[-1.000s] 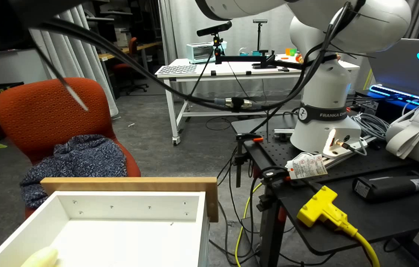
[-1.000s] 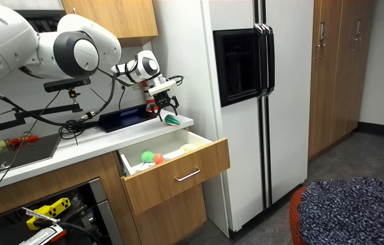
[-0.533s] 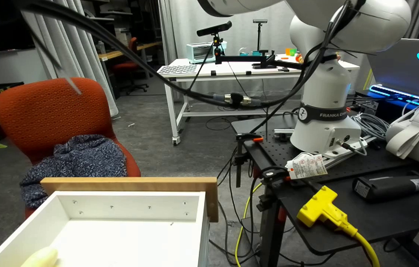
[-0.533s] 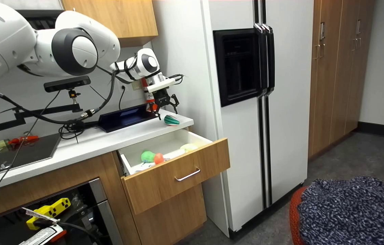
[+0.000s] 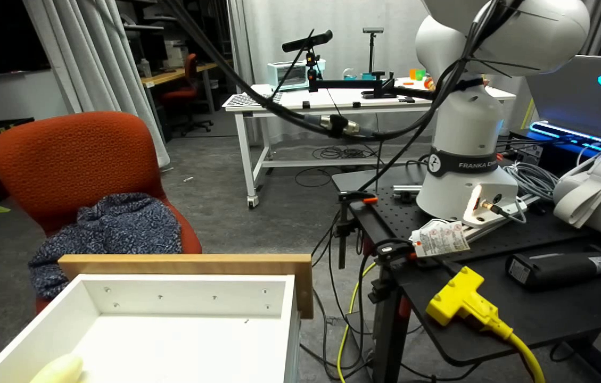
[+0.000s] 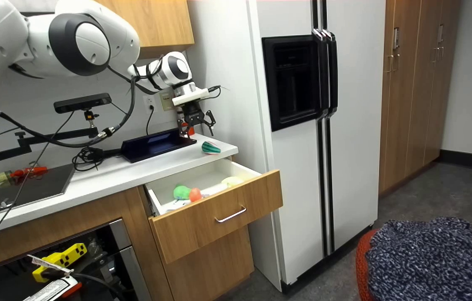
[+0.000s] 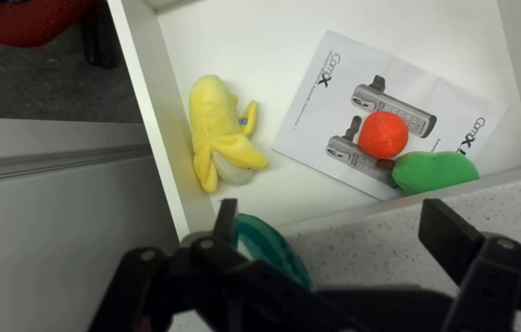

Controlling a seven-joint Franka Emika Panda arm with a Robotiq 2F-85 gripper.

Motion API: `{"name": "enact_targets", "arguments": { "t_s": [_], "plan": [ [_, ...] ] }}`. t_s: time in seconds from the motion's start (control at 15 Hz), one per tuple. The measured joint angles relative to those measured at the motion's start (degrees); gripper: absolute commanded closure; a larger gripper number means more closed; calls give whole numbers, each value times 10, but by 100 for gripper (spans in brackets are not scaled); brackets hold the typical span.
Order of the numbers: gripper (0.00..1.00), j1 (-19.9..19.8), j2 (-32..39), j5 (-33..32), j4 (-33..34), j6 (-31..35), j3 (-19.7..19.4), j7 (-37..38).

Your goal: Open the drawer on the right side of the counter, take the watermelon out of the drawer and place it on the countertop, close the drawer

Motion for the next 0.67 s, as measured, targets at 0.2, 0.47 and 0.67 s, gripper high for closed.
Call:
{"name": "enact_targets", "arguments": {
  "t_s": [0.2,0.47,0.67],
  "plan": [
    [0,1,-40,0,-56,-6,0,34],
    [0,0,-101,0,-155,-6,0,66],
    [0,-2,-152,0,-235,-6,-4,68]
  ]
}}
